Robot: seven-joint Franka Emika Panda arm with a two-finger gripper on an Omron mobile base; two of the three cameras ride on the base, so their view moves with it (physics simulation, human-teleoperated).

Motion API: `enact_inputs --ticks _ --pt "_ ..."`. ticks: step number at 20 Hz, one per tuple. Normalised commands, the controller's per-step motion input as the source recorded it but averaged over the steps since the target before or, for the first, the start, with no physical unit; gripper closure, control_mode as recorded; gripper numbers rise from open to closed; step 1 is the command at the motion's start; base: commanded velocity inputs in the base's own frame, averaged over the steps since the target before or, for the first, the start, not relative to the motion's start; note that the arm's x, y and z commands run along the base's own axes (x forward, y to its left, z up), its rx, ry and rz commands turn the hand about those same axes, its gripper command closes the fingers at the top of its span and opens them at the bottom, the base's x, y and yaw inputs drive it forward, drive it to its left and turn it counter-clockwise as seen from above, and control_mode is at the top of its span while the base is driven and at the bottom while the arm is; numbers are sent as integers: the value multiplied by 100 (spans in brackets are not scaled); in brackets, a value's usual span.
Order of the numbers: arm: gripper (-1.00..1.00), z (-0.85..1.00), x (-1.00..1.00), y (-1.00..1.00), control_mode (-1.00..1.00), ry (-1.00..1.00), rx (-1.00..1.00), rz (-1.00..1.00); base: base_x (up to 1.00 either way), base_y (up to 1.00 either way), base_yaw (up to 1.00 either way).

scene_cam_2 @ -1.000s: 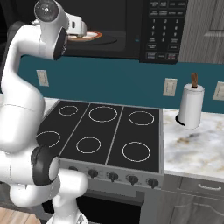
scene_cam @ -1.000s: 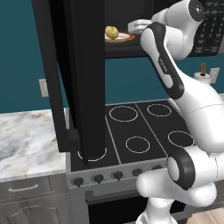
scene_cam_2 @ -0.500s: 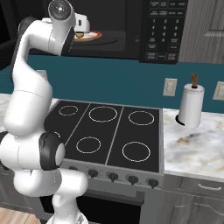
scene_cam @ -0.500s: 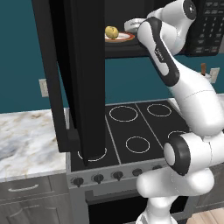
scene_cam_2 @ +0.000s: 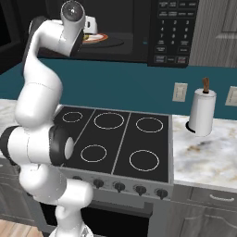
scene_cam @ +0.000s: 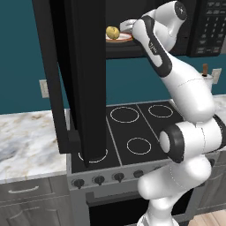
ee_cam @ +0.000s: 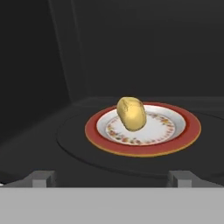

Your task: Retrieve the reheated potato from the microwave, then place the potato, cheese, and condiment on the cutting board.

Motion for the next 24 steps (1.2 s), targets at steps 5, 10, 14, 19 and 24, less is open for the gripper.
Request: enact_inputs --ticks 5,10,14,19,24 --pt "-100 -2 51 2 -100 7 0 0 0 0 0" --pt "-100 -1 49 6 -100 2 0 0 0 0 0" --pt "-100 0 45 11 -100 0 0 3 0 0 0" --pt "-100 0 46 8 -100 2 0 3 0 0 0" --pt "-100 -2 51 4 -100 2 -1 4 0 0 0"
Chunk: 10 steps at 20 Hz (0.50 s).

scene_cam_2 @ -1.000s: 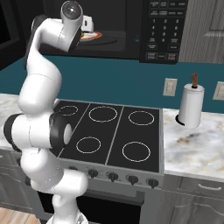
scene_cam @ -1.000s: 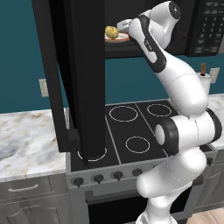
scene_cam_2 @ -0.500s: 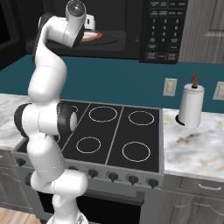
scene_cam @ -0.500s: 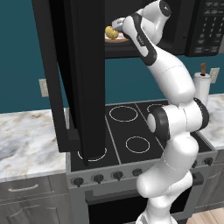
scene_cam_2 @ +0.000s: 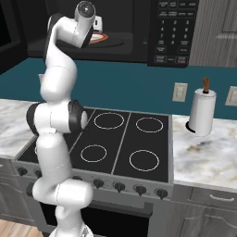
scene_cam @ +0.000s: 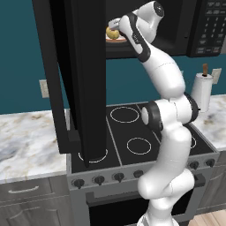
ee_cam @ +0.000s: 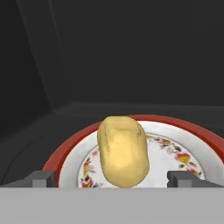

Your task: Retrieve the reheated potato from the microwave, then place the potato, cheese, and condiment on the cutting board.

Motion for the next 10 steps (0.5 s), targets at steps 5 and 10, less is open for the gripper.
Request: enact_inputs --ticks 5,10 --pt "-100 0 49 4 -100 4 -3 3 0 0 0" --pt "-100 0 30 5 -100 5 -5 4 0 0 0"
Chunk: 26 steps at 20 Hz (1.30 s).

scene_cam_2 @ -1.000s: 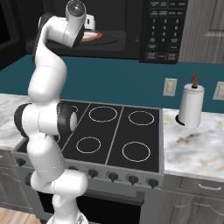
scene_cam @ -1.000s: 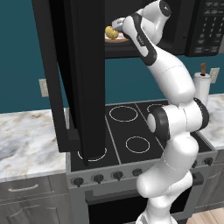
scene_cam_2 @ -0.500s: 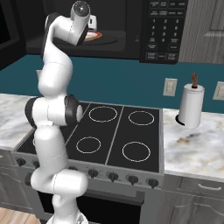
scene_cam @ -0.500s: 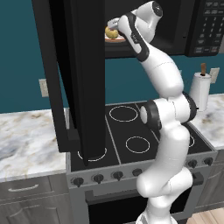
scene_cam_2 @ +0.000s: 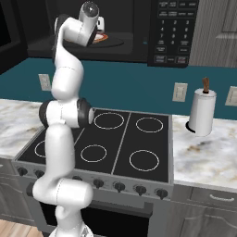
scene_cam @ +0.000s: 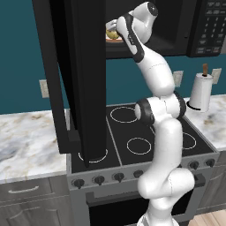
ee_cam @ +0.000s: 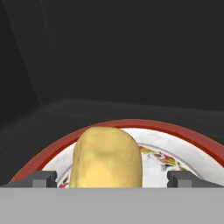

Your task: Retrieve the reheated potato from the microwave, then place the potato, cheese, and condiment on the cutting board.

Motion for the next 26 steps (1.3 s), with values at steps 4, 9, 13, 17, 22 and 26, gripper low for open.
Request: enact_inputs --ticks 4,9,13,17,22,26 --pt "-100 5 15 15 -100 6 -5 5 0 0 0" --pt "-100 2 13 9 -100 7 -5 4 0 0 0" --pt "-100 0 22 0 -100 4 -4 2 0 0 0" --pt "100 0 21 0 -100 6 -2 1 0 0 0" --pt "100 -2 15 0 -100 11 -2 2 0 0 0" --pt "100 0 8 0 -100 9 -1 2 0 0 0"
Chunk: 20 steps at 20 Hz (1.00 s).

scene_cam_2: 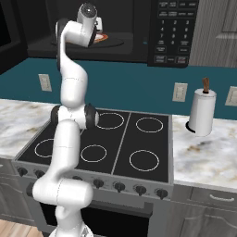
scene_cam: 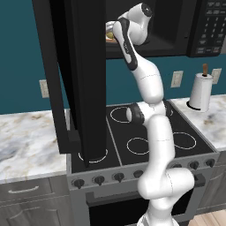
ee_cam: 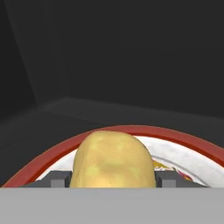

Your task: Retrieve the reheated potato from the microwave, then place the potato, cheese, and condiment on the cutting board.

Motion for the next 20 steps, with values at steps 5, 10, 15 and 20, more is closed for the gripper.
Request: enact_inputs --ticks 5,10,15,20 --pt "100 8 3 -4 -100 6 0 3 0 0 0" --pt "100 39 -2 -8 -100 0 0 4 0 0 0" --pt "100 49 -15 -12 -100 2 0 3 0 0 0" --pt "100 49 -23 -14 -100 0 0 3 0 0 0"
